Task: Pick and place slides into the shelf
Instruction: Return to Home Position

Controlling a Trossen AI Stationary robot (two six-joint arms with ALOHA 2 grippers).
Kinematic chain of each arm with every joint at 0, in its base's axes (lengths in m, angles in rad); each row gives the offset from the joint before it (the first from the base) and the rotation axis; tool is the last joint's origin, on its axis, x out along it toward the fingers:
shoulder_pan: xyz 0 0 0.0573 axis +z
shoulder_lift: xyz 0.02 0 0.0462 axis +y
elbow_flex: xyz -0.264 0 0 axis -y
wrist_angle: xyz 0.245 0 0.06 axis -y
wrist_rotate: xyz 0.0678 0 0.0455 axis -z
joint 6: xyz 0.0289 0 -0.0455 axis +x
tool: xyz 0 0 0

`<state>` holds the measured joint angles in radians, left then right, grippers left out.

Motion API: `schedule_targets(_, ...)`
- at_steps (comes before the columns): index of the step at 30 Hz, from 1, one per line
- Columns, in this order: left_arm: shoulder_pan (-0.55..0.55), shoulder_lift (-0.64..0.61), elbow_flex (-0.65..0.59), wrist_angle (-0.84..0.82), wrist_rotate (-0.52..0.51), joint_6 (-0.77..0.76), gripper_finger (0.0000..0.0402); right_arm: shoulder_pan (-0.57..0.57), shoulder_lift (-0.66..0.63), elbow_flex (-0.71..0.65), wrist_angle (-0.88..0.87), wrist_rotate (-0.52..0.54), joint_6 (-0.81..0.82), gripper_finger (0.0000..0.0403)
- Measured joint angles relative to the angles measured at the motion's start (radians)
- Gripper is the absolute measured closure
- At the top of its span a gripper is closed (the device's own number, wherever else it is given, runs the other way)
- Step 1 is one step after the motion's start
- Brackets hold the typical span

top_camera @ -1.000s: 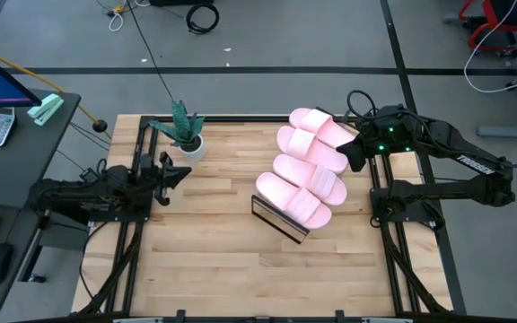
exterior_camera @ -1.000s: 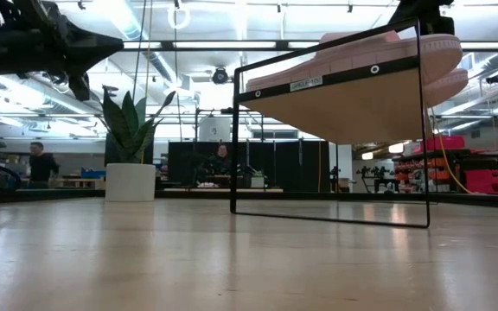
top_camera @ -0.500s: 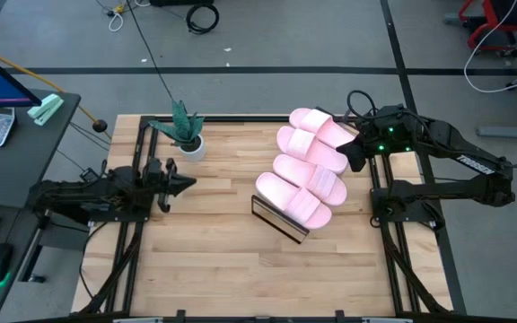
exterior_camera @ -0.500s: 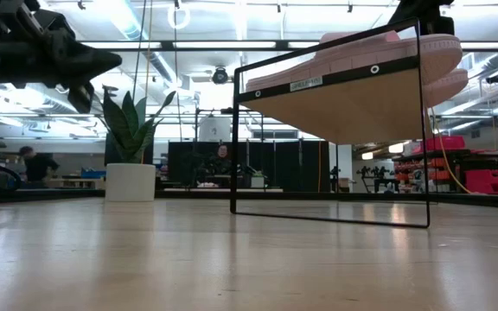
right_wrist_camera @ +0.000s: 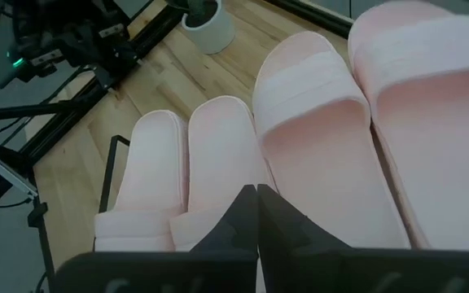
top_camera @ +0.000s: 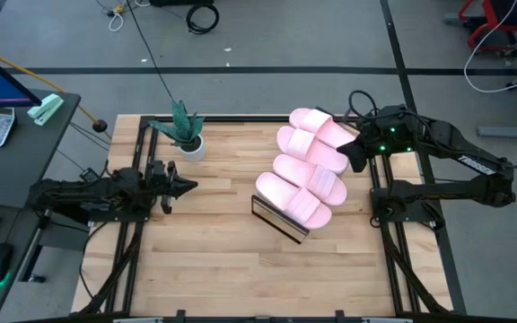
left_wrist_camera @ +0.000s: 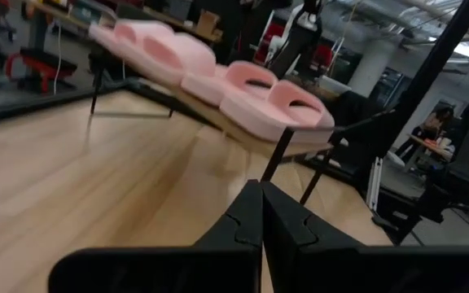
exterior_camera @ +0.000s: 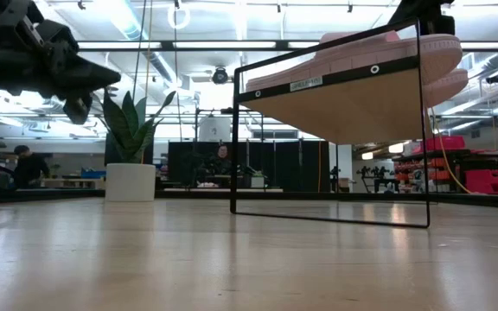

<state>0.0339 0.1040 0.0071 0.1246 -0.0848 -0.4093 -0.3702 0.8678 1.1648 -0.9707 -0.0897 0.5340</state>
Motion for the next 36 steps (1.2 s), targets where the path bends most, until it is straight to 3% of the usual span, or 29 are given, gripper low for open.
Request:
schedule_targets(11,-0.005,0.0,0.0,-0.056,0.0,-0.077,0.0395,0.0,-0.139,-0.001,0.0,0.002,-0.036,0.0403)
schedule_targets(15,-0.005,0.0,0.0,-0.055,0.0,-0.078,0.0394,0.0,-0.224,-0.058,0.021,0.009,-0.036,0.0403)
schedule_targets(26,-0.005,0.0,0.0,-0.054,0.0,-0.077,0.0348,0.021,-0.523,-0.44,0.584,-0.027,0.083,0.0403)
schedule_targets(36,-0.005,0.0,0.0,-0.054,0.0,-0.077,0.0342,0.19,-0.658,-0.58,0.686,-0.001,0.128,0.0403)
